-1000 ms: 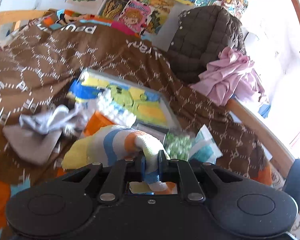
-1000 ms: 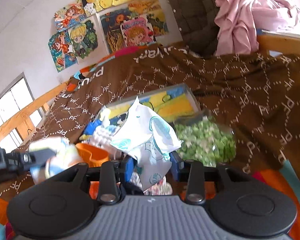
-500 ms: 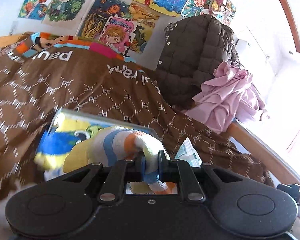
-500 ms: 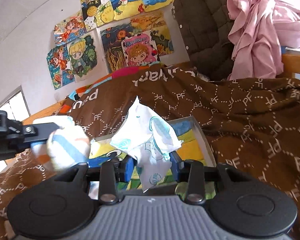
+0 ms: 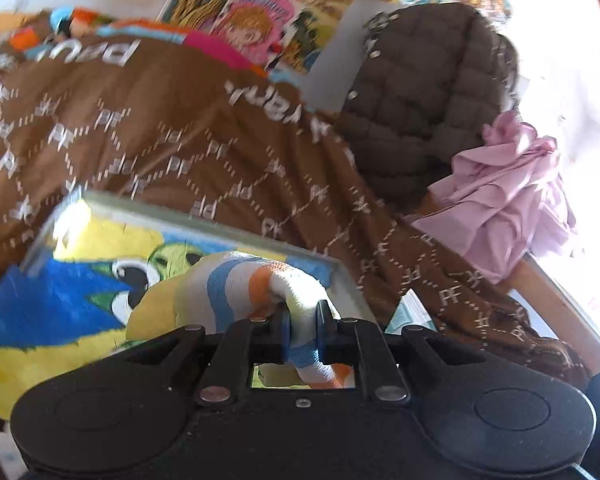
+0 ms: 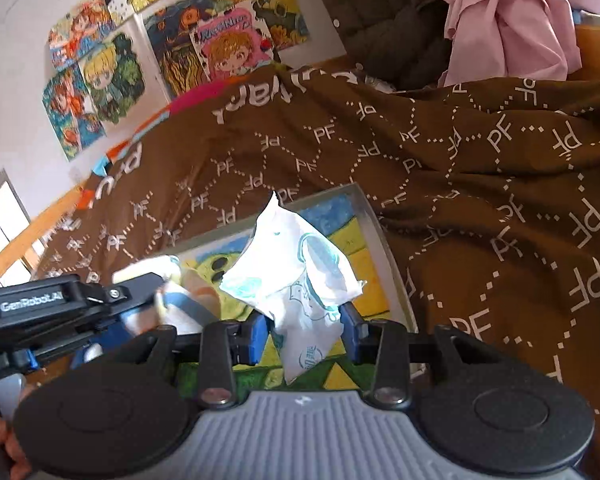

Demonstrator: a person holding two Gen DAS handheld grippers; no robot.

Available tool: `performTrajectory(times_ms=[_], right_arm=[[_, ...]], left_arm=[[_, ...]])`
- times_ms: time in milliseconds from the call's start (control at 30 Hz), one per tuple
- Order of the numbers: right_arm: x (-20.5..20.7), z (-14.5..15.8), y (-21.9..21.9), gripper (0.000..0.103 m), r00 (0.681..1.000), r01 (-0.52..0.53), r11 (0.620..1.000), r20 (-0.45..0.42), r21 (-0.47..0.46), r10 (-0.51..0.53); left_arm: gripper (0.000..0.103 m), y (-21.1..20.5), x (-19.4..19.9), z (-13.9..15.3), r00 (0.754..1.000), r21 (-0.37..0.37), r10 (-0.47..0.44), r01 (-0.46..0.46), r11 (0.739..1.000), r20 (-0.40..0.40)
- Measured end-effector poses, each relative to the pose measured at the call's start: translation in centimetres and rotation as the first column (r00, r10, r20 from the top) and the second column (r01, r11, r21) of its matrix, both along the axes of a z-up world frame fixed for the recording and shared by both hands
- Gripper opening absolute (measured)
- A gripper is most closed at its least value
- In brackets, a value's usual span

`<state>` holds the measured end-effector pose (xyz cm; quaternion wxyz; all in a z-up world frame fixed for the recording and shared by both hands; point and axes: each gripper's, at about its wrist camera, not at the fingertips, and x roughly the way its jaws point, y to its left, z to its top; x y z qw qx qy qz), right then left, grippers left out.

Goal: Organize soft objects
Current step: 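Carry the sock in left tool over the gray tray while right tool carries the cloth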

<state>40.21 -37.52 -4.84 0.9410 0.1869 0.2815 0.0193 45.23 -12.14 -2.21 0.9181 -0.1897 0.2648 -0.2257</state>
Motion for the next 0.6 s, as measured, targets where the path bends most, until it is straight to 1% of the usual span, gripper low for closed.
performTrajectory(times_ms=[100,167,267,300,433,533,600], right_arm=[[0.3,-0.2,0.2,0.044,1.0,-0.006,1.0,-0.025,0.002,0.006],[0.4,-0.3,0.4,0.044,0.999,-0.004,1.0,-0.046,-0.003,0.004],[0.4,-0.3,0.7,0.045,0.998,-0.006,1.0,-0.059,-0.014,0.006],[0.4,-0.3,0.8,0.047,0.998,-0.007,1.0,-0.063,-0.015,0.006],[0.4,-0.3,0.5,0.049,0.998,-0.007,1.0,-0.068,0.001,0.007],[0.3,-0.3,0.4,0.049,0.998,-0.007,1.0,-0.057,0.006,0.007],[0.4,-0.2,0.4,0.05,0.999,-0.007,1.0,-0.051,0.005,0.007]], left_arm=[[0.013,0.2,1.0,-1.5,0.998,-0.032,0.015,-0.017,0.999,-0.063],[0.013,0.1,1.5,-1.8,0.996,-0.024,0.023,-0.025,0.999,-0.087],[0.013,-0.3,2.0,-2.0,0.991,0.026,0.018,-0.015,1.0,-0.13],[0.013,-0.6,2.1,-2.2,0.989,0.055,0.021,-0.013,0.998,-0.147],[0.013,-1.1,2.1,-2.7,0.983,0.131,0.04,-0.016,0.991,-0.182],[0.016,-1.1,2.4,-3.0,0.976,0.162,0.054,-0.02,0.987,-0.212],[0.018,-0.9,2.3,-3.0,0.971,0.167,0.061,-0.022,0.986,-0.23]])
